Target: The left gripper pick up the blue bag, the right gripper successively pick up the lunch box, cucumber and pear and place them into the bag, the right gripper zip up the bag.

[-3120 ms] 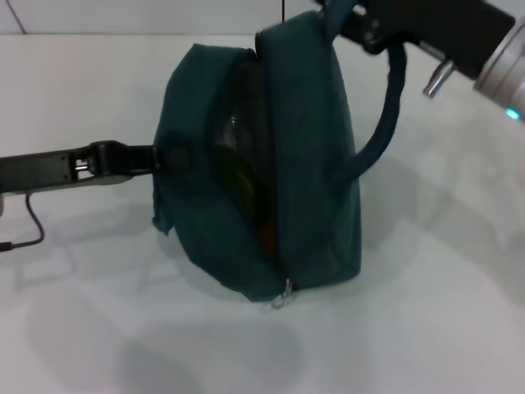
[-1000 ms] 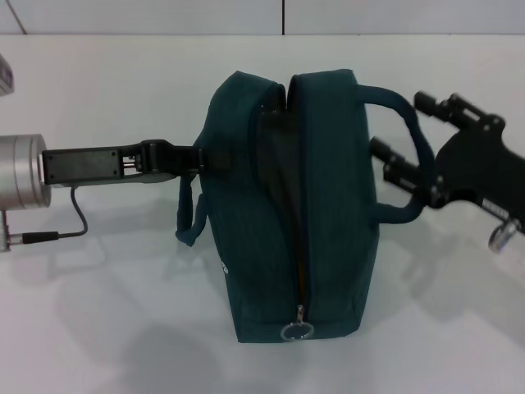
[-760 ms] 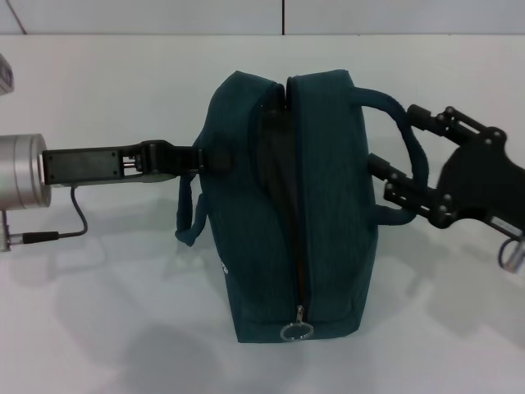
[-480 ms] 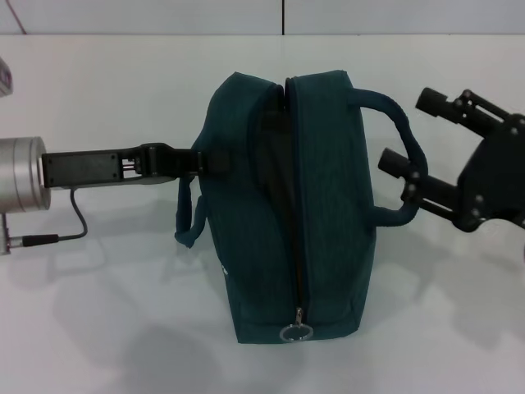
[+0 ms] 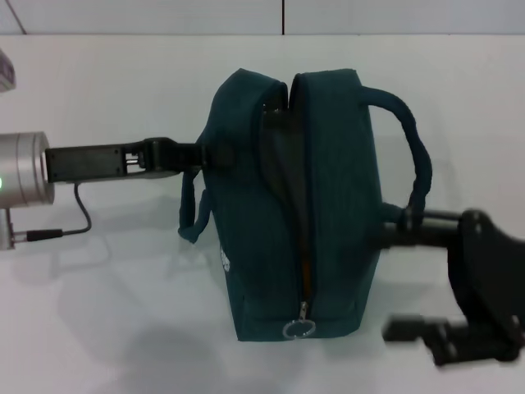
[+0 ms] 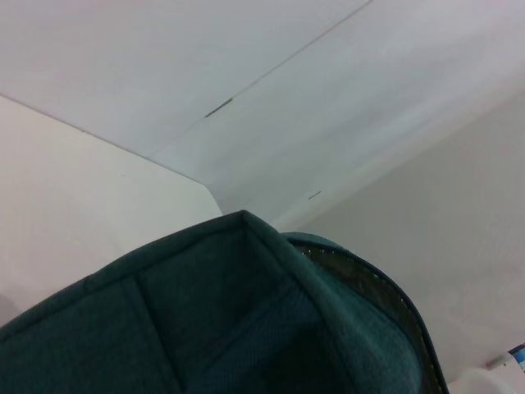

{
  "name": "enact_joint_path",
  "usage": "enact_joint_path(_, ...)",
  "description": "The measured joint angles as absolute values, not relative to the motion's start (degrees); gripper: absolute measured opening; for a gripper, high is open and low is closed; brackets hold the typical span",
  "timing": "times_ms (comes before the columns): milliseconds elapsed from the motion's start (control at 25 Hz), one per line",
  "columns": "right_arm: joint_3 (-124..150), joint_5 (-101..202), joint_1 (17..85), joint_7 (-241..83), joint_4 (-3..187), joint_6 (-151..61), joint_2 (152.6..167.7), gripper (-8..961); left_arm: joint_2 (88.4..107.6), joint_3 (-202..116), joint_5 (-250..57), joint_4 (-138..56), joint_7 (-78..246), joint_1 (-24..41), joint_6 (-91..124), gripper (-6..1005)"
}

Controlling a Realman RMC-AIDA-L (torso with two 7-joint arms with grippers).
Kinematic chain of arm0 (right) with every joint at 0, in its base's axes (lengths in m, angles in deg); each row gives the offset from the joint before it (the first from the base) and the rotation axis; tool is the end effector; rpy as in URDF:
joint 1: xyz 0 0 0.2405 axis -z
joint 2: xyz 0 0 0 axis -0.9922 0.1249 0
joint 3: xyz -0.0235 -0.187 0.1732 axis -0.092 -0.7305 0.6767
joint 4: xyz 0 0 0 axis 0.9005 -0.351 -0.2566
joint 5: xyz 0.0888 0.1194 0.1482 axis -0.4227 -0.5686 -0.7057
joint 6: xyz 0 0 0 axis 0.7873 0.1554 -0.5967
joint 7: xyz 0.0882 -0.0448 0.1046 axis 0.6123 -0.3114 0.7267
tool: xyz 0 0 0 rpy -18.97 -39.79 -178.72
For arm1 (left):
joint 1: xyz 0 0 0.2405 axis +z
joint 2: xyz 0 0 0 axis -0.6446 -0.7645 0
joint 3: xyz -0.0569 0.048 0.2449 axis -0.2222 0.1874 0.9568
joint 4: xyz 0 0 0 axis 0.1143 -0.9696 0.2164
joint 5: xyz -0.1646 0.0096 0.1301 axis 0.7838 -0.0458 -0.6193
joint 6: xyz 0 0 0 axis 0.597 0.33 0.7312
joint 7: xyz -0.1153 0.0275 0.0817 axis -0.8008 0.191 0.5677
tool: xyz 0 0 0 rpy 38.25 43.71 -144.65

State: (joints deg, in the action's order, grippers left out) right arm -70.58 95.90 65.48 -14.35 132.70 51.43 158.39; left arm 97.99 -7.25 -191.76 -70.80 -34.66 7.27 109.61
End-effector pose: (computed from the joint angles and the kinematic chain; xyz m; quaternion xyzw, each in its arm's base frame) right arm 0.2032 0.2400 0.0070 0.8923 -0.0313 -0.4458 0.0638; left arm -0.2385 0.3231 0.0193 0.8085 0.4914 0.3168 0.0661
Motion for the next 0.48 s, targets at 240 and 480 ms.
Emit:
enact_joint_path(240, -70.51, 103.38, 56.25, -12.32, 116.61, 54.14, 158.65, 724, 97.98, -7.26, -191.65, -70.80, -34.67, 7.14, 109.61, 54)
enact_joint_path(480, -70.48, 111.76, 53.43, -8.08, 113.47, 45.94, 160.57, 723, 98.03, -7.25, -191.61, -70.80, -34.67, 7.02, 109.61, 54)
